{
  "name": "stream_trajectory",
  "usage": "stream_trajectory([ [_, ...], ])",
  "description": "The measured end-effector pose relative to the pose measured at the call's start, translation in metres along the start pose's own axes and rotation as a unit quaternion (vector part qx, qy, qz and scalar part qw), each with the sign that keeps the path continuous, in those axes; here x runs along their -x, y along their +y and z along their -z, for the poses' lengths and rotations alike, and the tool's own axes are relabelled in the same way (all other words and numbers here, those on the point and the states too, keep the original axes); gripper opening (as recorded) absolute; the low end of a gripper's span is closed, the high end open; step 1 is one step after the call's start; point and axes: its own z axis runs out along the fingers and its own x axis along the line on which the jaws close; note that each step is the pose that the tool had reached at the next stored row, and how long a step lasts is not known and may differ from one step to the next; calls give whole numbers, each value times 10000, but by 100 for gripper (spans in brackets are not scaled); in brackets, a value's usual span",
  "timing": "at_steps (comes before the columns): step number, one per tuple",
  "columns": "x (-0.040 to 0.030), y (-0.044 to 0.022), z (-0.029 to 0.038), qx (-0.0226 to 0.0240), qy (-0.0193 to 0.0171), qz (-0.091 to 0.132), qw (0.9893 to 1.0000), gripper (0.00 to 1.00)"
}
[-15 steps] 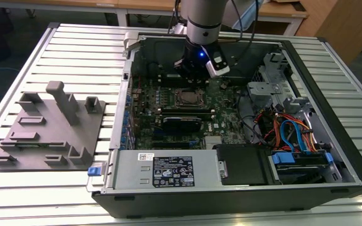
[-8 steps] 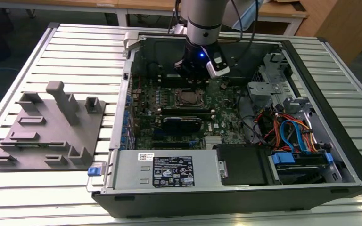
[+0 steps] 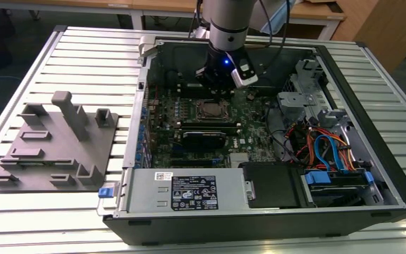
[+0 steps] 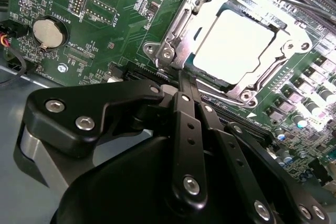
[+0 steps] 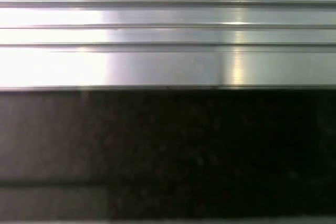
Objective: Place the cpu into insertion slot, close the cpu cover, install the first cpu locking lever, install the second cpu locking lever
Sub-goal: 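Install the first cpu locking lever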
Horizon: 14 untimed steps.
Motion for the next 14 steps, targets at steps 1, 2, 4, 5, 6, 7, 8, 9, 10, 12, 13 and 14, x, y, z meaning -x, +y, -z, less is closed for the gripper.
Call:
stream_trajectory([
  [1, 0, 0, 1, 0, 1, 0, 10000, 10],
  [2, 0, -1, 4, -3, 2, 0, 10000, 10],
  [4, 0, 0, 14, -3, 2, 0, 10000, 10],
  [5, 0, 0, 15, -2, 2, 0, 10000, 10],
  [6, 0, 0, 15, -1, 1, 0, 10000, 10],
  [7, 0, 0, 15, -1, 1, 0, 10000, 10],
  [8, 0, 0, 15, -4, 1, 0, 10000, 10],
  [9, 0, 0, 15, -10, 1, 0, 10000, 10],
  [10, 1, 0, 15, -18, 1, 0, 10000, 10],
  [12, 0, 0, 14, -35, 1, -1, 10000, 10],
  [13, 0, 0, 13, -45, 1, -1, 10000, 10],
  [14, 0, 0, 12, -54, 1, -1, 10000, 10],
])
